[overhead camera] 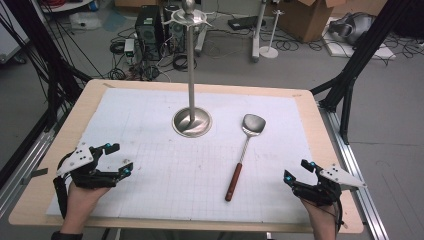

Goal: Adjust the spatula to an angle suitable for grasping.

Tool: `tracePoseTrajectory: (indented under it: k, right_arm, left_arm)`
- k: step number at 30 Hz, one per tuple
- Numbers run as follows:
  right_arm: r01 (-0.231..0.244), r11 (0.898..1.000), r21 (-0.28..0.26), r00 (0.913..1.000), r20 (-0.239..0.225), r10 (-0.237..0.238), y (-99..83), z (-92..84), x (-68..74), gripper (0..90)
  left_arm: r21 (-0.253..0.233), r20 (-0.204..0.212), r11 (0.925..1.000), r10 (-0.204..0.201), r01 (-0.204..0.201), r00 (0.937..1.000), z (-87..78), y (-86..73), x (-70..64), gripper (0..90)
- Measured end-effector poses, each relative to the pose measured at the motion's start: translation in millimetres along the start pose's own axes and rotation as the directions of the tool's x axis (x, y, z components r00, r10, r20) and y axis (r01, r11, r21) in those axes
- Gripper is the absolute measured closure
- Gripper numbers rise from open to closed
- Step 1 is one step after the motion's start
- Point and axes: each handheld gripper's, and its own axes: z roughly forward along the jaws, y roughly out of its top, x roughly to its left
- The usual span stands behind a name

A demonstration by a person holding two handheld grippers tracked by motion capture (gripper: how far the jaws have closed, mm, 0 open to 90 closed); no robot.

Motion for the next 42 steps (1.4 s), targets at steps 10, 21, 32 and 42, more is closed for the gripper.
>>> tracePoseTrajectory:
  k: [10,21,32,42]
  right_arm:
    - [0.009,1.0,-0.002,0.9999,-0.012,-0.009,1.3,4.0,2.7,20.6]
    - [0.016,1.0,-0.001,0.9991,-0.04,-0.016,2.4,4.2,2.7,23.5]
    - [0.055,0.998,0.034,0.9895,-0.135,-0.05,-3.1,12.2,9.3,44.6]
    - [0.158,0.981,0.109,0.9644,-0.23,-0.13,-8.3,26.8,24.1,69.6]
  left_arm:
    - [0.005,-0.001,0.9999,0.011,-0.011,0.9999,-2.7,3.6,-2.2,15.8]
    - [0.012,0.004,0.9999,0.007,-0.007,1.0,-6.1,2.9,-2.1,16.0]
    - [0.007,0.017,1.0,-0.007,0.007,0.9998,-9.6,2.0,0.9,19.3]
    - [0.006,0.012,0.9999,-0.012,0.012,0.9998,-15.4,-0.1,3.2,19.3]
